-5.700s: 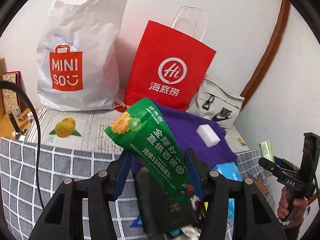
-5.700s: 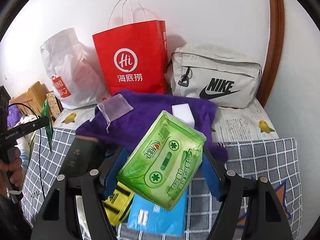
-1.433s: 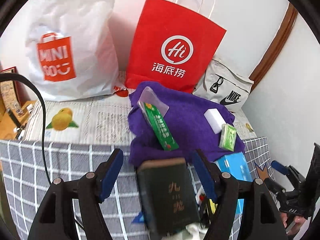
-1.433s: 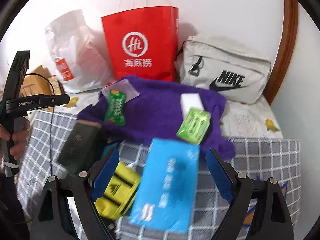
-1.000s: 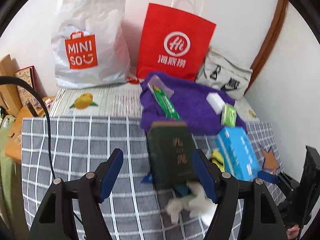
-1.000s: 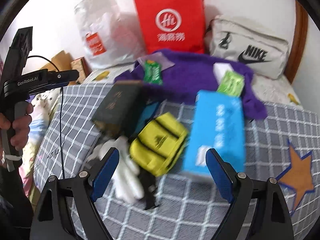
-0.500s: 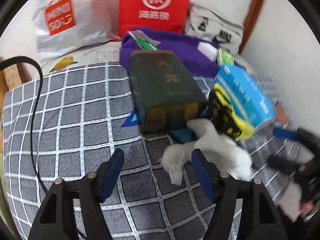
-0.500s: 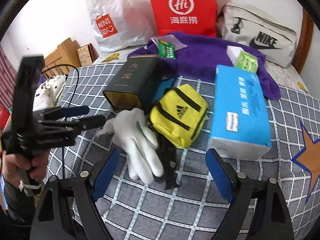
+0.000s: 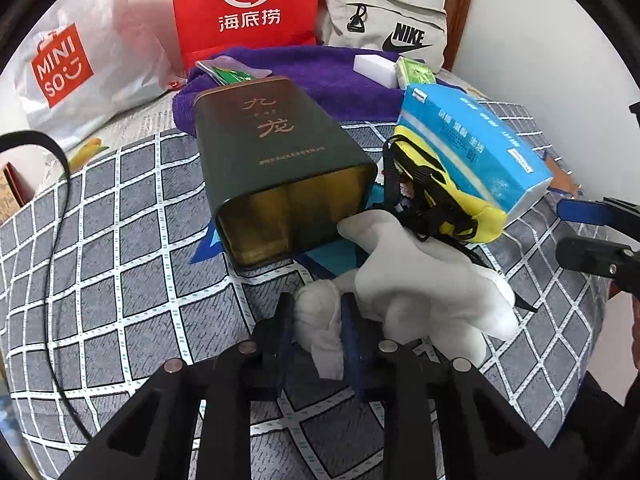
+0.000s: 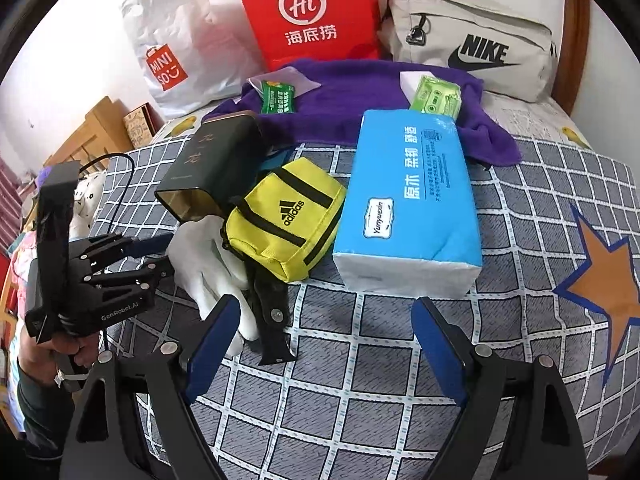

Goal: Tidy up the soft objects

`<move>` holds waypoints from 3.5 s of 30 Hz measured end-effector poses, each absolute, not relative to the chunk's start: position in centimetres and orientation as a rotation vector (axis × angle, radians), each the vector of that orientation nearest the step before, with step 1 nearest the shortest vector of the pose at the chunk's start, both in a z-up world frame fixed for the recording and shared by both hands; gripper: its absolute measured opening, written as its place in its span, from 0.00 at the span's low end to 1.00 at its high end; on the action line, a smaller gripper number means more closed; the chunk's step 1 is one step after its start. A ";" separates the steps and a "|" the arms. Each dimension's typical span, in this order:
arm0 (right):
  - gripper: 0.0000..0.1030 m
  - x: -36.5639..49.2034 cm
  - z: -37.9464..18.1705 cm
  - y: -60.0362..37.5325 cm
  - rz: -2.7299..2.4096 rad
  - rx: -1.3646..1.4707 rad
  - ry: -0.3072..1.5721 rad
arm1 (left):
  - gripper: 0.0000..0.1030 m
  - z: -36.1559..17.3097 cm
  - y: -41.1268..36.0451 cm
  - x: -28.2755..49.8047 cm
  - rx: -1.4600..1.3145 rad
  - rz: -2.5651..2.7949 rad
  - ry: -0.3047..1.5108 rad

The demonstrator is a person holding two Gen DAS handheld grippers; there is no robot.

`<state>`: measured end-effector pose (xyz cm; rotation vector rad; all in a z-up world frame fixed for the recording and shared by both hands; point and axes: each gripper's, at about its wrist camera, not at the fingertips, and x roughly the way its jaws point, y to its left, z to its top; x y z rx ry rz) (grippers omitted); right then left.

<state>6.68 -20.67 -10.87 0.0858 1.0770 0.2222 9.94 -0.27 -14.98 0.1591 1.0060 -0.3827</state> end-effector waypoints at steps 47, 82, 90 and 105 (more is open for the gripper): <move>0.17 5.1 -13.9 -22.5 0.283 0.061 1.138 | 0.22 -14.8 4.2 10.2 0.022 -0.250 1.051; 0.10 5.4 -15.3 -15.8 0.462 -0.099 1.147 | 0.23 -15.1 4.2 10.4 0.032 -0.265 1.049; 0.03 4.0 -13.2 -16.9 0.492 -0.076 1.112 | 0.21 -13.7 5.8 9.8 -0.027 -0.271 1.012; 0.03 3.2 -8.0 -20.4 0.454 0.018 0.989 | 0.21 -8.9 6.3 8.8 -0.070 -0.270 0.926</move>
